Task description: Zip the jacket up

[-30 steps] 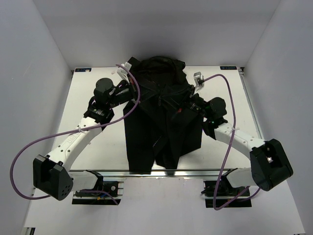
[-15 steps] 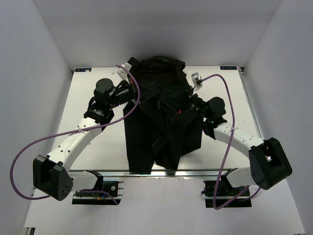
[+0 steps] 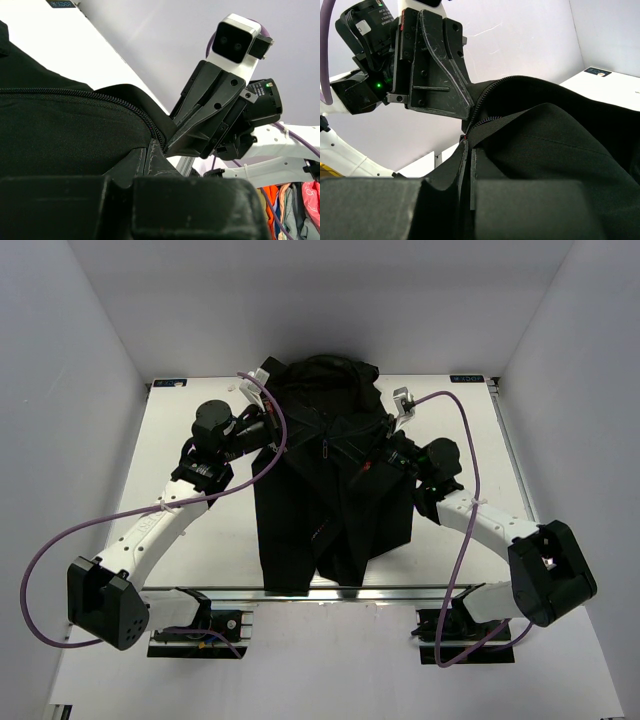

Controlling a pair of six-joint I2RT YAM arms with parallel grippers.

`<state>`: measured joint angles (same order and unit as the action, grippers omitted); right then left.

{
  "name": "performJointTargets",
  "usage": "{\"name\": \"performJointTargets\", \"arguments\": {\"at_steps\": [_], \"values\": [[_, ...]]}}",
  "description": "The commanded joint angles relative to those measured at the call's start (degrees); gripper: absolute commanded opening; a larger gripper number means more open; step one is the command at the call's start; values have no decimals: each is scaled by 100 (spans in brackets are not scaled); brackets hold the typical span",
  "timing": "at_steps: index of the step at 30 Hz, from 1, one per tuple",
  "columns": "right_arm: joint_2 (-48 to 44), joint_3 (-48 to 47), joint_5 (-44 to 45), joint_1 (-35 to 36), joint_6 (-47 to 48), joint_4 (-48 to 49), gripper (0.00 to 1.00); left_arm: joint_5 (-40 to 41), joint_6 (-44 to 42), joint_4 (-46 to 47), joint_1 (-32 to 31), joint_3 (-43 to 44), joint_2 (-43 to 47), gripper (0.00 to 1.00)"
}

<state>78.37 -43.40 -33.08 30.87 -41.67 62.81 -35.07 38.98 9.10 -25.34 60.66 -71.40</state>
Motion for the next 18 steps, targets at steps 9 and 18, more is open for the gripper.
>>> {"name": "performJointTargets", "arguments": {"at_steps": [9, 18], "values": [[100, -345, 109, 24, -148, 663, 0, -184, -101, 179, -32, 139, 82, 0], [73, -310, 91, 6, -254, 768, 0, -149, -136, 65, -32, 156, 82, 0]]}}
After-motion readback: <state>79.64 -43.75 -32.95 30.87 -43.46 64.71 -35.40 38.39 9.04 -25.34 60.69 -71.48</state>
